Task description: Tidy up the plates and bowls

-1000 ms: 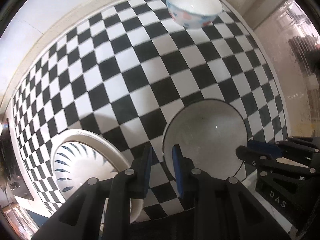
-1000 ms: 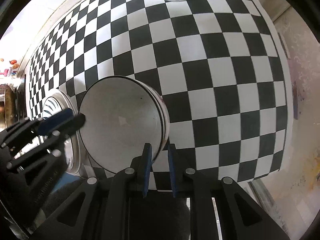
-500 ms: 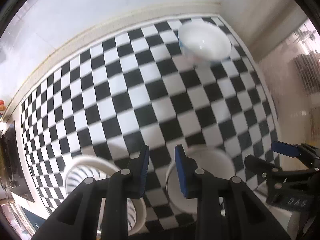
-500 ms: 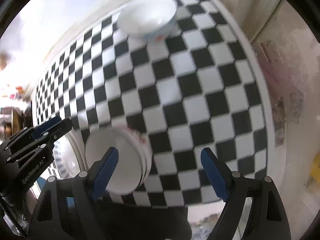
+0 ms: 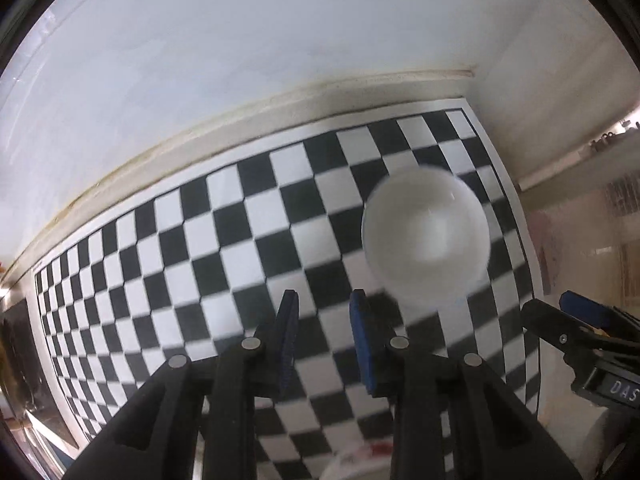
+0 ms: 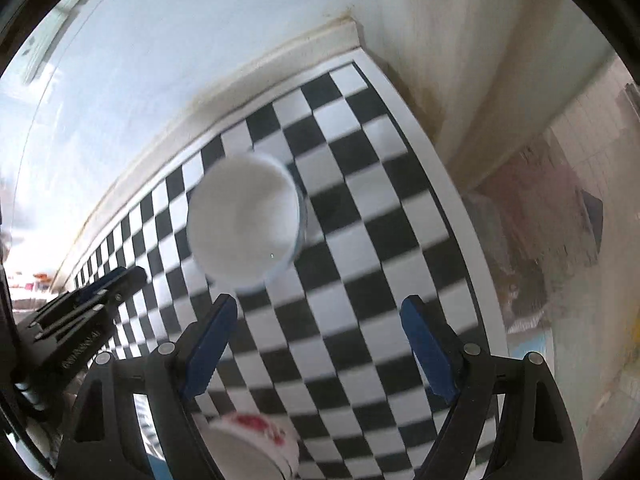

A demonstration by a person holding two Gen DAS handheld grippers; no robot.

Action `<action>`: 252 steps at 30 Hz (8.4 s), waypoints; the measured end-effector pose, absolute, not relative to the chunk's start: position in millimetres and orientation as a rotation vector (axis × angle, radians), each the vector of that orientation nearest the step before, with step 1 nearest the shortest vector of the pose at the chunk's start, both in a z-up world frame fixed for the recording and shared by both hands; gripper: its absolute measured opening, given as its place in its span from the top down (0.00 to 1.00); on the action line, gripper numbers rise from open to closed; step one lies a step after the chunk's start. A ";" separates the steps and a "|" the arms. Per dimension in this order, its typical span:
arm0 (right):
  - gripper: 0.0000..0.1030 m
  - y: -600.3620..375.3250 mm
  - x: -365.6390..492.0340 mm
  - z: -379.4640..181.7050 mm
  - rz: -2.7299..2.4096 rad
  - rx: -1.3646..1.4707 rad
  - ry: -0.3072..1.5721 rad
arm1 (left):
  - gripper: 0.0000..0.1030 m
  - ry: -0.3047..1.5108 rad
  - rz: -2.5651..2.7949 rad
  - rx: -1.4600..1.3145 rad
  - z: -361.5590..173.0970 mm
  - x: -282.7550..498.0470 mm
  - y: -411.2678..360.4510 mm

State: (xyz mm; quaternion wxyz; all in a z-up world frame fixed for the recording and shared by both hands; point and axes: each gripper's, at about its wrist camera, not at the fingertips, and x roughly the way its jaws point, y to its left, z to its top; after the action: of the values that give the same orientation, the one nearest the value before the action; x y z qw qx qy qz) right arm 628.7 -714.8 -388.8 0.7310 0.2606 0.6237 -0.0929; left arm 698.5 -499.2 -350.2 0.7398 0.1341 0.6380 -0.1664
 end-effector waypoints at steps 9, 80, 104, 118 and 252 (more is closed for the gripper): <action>0.26 -731.3 686.7 -434.4 -0.193 0.601 1.435 | 0.77 1.474 -0.392 0.269 -386.7 746.5 -527.0; 0.90 -635.0 528.5 -376.8 -0.006 0.620 1.460 | 0.82 1.446 -0.558 0.206 -310.3 594.4 -444.9; 0.90 -561.8 490.4 -431.4 -0.008 0.547 1.578 | 0.82 1.566 -0.496 0.227 -362.7 553.7 -399.9; 0.89 -547.7 492.8 -446.0 -0.035 0.445 1.602 | 0.82 1.555 -0.474 0.307 -378.3 541.4 -400.3; 0.14 -572.3 445.0 -369.4 -0.135 0.501 1.413 | 0.40 1.571 -0.476 0.128 -332.0 547.9 -358.6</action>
State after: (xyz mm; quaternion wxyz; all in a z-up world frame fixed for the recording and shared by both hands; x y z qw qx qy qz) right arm 445.0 -572.3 -369.4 0.7300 0.2275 0.6415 -0.0612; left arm 547.9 -358.6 -332.0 0.6798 0.0571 0.6997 -0.2120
